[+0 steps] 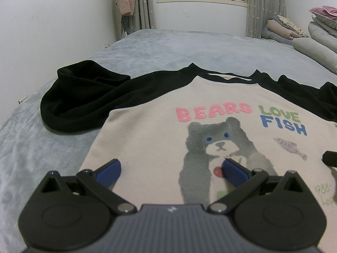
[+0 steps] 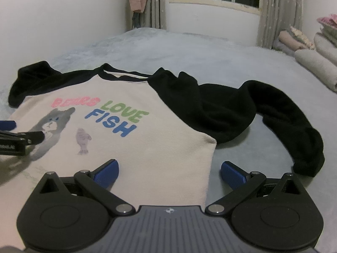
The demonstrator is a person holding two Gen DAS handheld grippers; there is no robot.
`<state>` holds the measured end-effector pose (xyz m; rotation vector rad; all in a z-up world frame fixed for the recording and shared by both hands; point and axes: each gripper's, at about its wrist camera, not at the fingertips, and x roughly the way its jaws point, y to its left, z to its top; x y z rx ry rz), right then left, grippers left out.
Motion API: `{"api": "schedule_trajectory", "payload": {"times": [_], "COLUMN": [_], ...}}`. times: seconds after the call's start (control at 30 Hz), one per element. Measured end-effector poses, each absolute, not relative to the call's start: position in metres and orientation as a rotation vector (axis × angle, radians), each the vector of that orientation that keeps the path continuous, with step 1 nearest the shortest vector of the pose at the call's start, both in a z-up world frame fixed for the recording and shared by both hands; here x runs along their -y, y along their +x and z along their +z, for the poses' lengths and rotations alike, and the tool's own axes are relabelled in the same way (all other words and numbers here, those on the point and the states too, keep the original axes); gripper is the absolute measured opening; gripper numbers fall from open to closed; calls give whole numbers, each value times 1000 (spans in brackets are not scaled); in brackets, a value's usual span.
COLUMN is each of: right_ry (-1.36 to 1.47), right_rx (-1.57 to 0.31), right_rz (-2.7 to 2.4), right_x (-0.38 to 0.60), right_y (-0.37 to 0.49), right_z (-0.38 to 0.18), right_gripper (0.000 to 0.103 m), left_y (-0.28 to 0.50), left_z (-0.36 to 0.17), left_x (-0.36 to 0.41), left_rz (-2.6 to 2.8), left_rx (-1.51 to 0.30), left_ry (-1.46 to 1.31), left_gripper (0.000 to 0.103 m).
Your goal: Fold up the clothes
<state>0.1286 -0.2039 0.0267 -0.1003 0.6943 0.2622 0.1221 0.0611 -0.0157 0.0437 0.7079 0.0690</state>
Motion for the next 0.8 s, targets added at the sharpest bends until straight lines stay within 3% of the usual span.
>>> {"api": "schedule_trajectory", "payload": {"times": [0.17,0.37,0.8], "right_ry": [50,-157,-125], "right_rx": [-661,-664,-676], "right_rz": [305,248,252], "right_x": [213,179,185], "right_y": [129,121,123], "right_z": [42,21,20], "right_gripper": [103,103,103], "left_y": [122,122,122], "left_z": [-16,-16,-16], "left_x": [-61,-60,-59], "left_rz": [69,71,72], "left_rx": [-708,-709,-709], "left_ry": [43,44,44], "left_gripper": [103,103,103]}}
